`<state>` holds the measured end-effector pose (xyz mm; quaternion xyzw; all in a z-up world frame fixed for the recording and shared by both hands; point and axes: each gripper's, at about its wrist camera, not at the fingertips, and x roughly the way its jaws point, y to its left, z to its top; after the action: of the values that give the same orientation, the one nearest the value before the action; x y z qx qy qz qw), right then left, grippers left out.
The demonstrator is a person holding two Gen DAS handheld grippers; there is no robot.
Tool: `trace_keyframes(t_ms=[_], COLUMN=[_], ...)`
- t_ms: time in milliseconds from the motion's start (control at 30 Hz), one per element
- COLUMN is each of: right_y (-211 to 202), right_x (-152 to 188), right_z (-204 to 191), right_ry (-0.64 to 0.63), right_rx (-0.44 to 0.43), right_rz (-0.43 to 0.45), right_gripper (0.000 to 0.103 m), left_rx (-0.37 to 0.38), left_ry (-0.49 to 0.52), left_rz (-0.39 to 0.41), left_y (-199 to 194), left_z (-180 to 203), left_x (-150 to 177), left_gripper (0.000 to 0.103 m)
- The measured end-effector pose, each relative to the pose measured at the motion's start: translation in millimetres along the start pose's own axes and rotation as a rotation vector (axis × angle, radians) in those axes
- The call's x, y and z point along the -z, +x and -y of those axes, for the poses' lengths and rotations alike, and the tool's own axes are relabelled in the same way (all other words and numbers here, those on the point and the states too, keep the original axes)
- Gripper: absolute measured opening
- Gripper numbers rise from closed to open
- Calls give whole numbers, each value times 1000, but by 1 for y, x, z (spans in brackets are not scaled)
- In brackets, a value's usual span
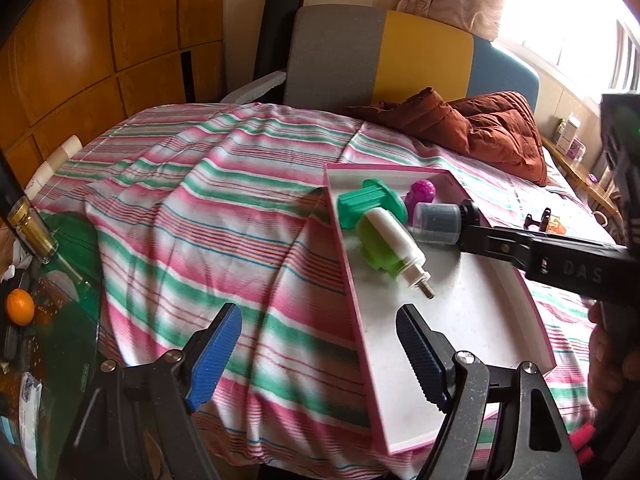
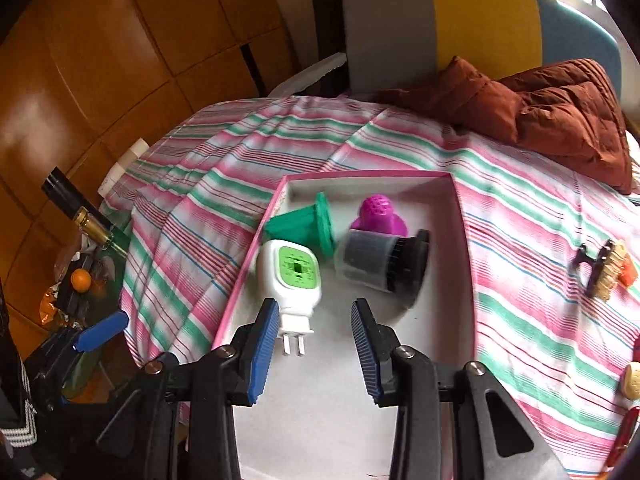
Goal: Organize rigid objects
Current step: 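Carry the white-and-green plug device into the tray and release it, then reach the left gripper to the bed and grasp the brown spiky toy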
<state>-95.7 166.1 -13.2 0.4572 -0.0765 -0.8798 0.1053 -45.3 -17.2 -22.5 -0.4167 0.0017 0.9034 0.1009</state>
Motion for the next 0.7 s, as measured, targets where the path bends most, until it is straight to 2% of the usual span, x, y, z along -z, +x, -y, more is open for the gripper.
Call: trace_keyframes(t_ms=[333,700], right_y=[-49,-111], right_x=[16,39], right_z=[75,214], right_ry=[78,309], right_rx=[143,363], right_rz=[59,121], right_gripper=[37,37], left_rx=[68,174], left_ry=[119,283], left_rz=[8,7], left_y=[6,13], left_z=[59,154], left_x=[-21,-42], left_gripper=[80,80])
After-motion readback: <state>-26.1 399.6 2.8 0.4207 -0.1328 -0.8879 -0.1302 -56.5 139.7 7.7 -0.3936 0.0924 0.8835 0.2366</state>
